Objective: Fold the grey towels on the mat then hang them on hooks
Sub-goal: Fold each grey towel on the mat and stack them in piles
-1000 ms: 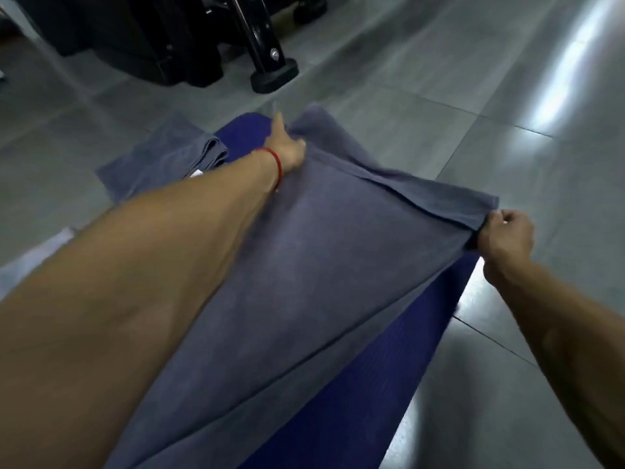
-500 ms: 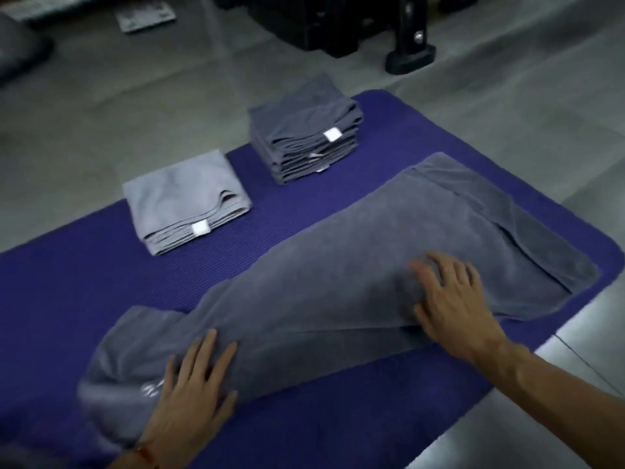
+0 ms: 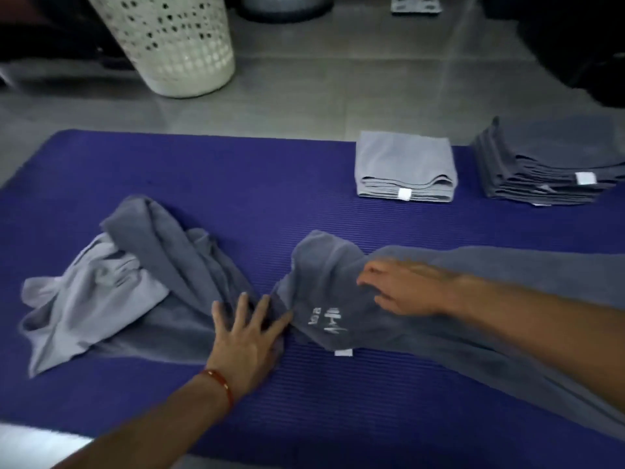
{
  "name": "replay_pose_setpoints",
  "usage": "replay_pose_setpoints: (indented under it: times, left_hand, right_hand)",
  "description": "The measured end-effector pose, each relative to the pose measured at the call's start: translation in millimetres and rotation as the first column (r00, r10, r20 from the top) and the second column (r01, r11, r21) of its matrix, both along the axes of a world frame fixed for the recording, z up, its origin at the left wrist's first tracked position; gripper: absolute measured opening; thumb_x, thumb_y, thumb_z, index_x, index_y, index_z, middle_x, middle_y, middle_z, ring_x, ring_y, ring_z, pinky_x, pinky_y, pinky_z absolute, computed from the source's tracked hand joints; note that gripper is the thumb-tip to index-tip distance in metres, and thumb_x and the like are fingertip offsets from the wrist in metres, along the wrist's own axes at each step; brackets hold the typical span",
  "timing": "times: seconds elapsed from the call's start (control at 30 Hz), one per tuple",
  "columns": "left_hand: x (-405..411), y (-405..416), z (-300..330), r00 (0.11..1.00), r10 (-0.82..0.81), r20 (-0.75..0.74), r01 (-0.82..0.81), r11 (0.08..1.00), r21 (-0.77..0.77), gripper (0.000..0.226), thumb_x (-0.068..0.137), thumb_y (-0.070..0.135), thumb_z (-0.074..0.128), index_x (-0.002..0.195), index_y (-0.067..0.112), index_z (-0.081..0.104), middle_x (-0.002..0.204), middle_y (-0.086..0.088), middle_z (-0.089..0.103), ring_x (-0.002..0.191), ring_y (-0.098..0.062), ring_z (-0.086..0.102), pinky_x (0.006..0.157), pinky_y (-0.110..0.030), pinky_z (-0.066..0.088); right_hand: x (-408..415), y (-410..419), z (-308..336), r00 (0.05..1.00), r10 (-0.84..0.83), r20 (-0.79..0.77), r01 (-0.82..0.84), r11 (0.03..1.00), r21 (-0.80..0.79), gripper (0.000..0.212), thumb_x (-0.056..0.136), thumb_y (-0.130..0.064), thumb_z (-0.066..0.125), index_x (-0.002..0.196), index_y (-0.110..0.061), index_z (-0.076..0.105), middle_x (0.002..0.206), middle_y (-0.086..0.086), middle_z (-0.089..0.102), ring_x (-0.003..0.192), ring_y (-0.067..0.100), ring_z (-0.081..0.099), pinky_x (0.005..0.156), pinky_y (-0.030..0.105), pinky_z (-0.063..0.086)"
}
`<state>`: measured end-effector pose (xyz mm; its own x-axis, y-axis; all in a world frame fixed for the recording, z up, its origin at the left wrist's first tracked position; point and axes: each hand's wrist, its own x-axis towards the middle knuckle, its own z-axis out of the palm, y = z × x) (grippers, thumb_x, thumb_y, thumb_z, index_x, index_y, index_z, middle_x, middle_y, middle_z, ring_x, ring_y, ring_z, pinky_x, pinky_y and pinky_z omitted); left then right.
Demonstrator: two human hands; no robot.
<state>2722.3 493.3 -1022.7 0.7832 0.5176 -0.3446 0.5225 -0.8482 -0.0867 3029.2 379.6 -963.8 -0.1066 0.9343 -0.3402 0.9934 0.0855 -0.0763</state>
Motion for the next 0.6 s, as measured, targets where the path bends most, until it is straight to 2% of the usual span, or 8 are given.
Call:
replay_pose_setpoints:
  times: [0.07, 0.13, 0.2, 0.3, 0.4, 0.47, 0.53, 0.6]
  left_hand:
    - [-28.6, 26.3, -9.1, 0.998, 0.05, -0.024, -0.051, 0.997, -0.06, 0.058, 0.098, 0.056, 0.039, 0.151, 0.058, 0.016, 0.169, -0.001, 0.011, 0.151, -0.043, 0.015, 0.104, -0.078, 0.019]
    - [-50.5, 47.9, -27.4, 0.999, 0.049, 0.0, -0.048, 0.987, -0.155, 0.055, 0.103, 0.053, 0.04, 0.146, 0.062, 0.007, 0.169, 0.008, -0.003, 0.154, -0.036, 0.001, 0.109, -0.074, 0.022]
    - [-58.6, 65.9, -36.5, 0.997, -0.041, 0.072, 0.053, 0.982, -0.182, 0.047, 0.102, 0.041, 0.051, 0.139, 0.051, 0.024, 0.166, 0.001, 0.018, 0.152, -0.04, 0.015, 0.105, -0.068, 0.038]
    - [-62.2, 92.6, -42.7, 0.971, -0.205, 0.122, 0.216, 0.973, -0.084, 0.028, 0.095, 0.022, 0.055, 0.123, 0.024, 0.056, 0.143, -0.005, 0.044, 0.134, -0.039, 0.046, 0.083, -0.049, 0.059]
    - [-68.1, 124.5, -23.9, 0.935, -0.333, 0.123, 0.326, 0.942, 0.076, 0.036, 0.087, 0.02, 0.045, 0.103, 0.007, 0.074, 0.125, -0.009, 0.064, 0.113, -0.032, 0.066, 0.073, -0.042, 0.063]
    - [-79.5, 155.9, -6.5, 0.96, -0.263, 0.098, 0.238, 0.947, 0.216, 0.037, 0.082, 0.019, 0.047, 0.092, 0.003, 0.078, 0.121, -0.012, 0.07, 0.108, -0.033, 0.07, 0.072, -0.039, 0.062]
    - [-92.0, 182.4, 11.2, 0.995, -0.095, -0.038, 0.102, 0.951, 0.293, 0.041, 0.089, 0.016, 0.041, 0.103, 0.003, 0.077, 0.137, -0.013, 0.062, 0.126, -0.036, 0.059, 0.094, -0.047, 0.054]
    - [-97.6, 191.5, 19.9, 0.972, 0.118, -0.201, -0.029, 0.917, 0.398, 0.049, 0.106, 0.028, 0.028, 0.147, 0.013, 0.048, 0.166, -0.005, 0.022, 0.152, -0.032, 0.02, 0.121, -0.055, 0.022]
  right_hand:
    - [-16.0, 40.9, -4.0, 0.999, 0.014, 0.048, -0.013, 1.0, -0.019, 0.042, 0.1, -0.036, 0.048, 0.14, -0.024, 0.045, 0.135, 0.004, 0.049, 0.121, 0.029, 0.054, 0.101, 0.047, 0.046]
    - [-35.9, 70.9, -6.9, 0.994, 0.043, 0.096, -0.039, 0.998, -0.049, 0.039, 0.1, -0.034, 0.046, 0.138, -0.023, 0.047, 0.134, 0.005, 0.05, 0.122, 0.03, 0.054, 0.099, 0.044, 0.047]
    - [-51.7, 86.2, -5.9, 0.985, 0.115, 0.127, -0.105, 0.991, -0.083, 0.038, 0.101, -0.033, 0.044, 0.138, -0.023, 0.05, 0.136, 0.004, 0.052, 0.122, 0.028, 0.054, 0.097, 0.042, 0.048]
    - [-55.9, 89.2, -2.6, 0.964, 0.225, 0.144, -0.208, 0.97, -0.123, 0.037, 0.101, -0.034, 0.044, 0.135, -0.024, 0.053, 0.135, -0.001, 0.055, 0.123, 0.024, 0.054, 0.1, 0.046, 0.048]
    - [-40.7, 81.4, -1.9, 0.958, 0.252, 0.14, -0.238, 0.965, -0.112, 0.035, 0.101, -0.033, 0.043, 0.133, -0.024, 0.054, 0.133, -0.002, 0.056, 0.123, 0.024, 0.054, 0.104, 0.042, 0.044]
    - [-24.6, 73.0, -3.2, 0.973, 0.198, 0.123, -0.184, 0.976, -0.113, 0.037, 0.101, -0.034, 0.044, 0.137, -0.026, 0.05, 0.137, -0.005, 0.051, 0.128, 0.021, 0.05, 0.105, 0.039, 0.043]
    - [-9.6, 68.3, -6.6, 0.985, 0.127, 0.119, -0.115, 0.988, -0.103, 0.041, 0.101, -0.036, 0.045, 0.142, -0.029, 0.045, 0.141, -0.007, 0.045, 0.129, 0.018, 0.048, 0.105, 0.038, 0.043]
    - [0.3, 67.5, -15.4, 0.994, 0.049, 0.1, -0.043, 0.997, -0.067, 0.042, 0.101, -0.036, 0.047, 0.142, -0.032, 0.043, 0.142, -0.008, 0.044, 0.126, 0.018, 0.048, 0.103, 0.038, 0.044]
